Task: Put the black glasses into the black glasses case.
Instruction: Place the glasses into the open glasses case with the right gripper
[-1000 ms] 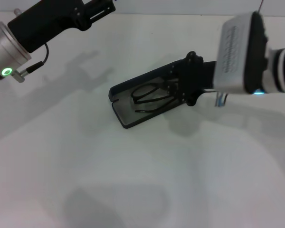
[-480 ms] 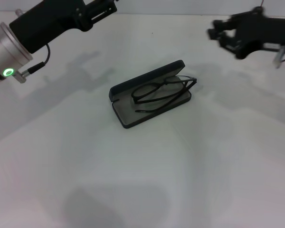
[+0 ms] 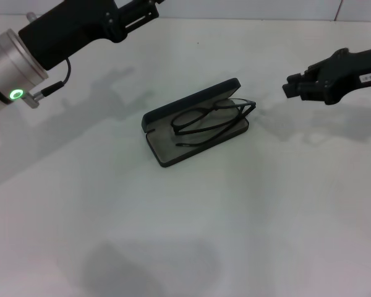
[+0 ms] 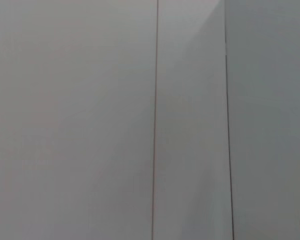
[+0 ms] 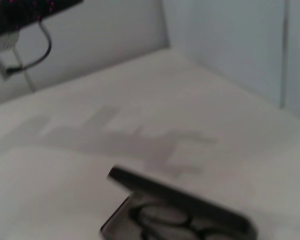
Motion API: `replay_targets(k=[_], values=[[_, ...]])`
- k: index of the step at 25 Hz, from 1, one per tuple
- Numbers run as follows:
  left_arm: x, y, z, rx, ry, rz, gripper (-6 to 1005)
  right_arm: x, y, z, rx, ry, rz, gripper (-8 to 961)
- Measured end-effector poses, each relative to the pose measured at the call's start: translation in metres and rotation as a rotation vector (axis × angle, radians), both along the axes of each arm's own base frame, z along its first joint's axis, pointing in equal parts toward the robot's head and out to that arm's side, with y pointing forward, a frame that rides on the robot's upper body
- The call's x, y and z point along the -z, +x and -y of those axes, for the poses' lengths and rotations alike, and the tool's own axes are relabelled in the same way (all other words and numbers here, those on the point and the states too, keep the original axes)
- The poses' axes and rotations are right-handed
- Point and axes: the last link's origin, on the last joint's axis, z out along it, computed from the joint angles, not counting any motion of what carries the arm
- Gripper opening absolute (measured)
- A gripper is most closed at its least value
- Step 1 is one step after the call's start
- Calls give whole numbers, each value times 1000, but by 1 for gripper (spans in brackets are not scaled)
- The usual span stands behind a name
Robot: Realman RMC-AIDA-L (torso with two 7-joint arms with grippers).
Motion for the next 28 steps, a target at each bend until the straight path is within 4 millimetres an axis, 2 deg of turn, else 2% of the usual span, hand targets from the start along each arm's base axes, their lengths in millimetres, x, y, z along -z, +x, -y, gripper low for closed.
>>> replay_targets(k=[5,9,14,21,28], values=[[1,2,0,10,-3,0,795,21,-1,-3,22,2,111,160],[1,2,1,9,-5,1,795,27,5,-13,53,88,213,160],[1,2,1,11,-5,-1,795,32,8,-25,68,142,259,159],[3,8,-4,25,-12,-13,795,49,-3,-46,69,138,390,158],[7,10,-3,28,-20,-13,795,65,-15,-48,15,121,426,159]])
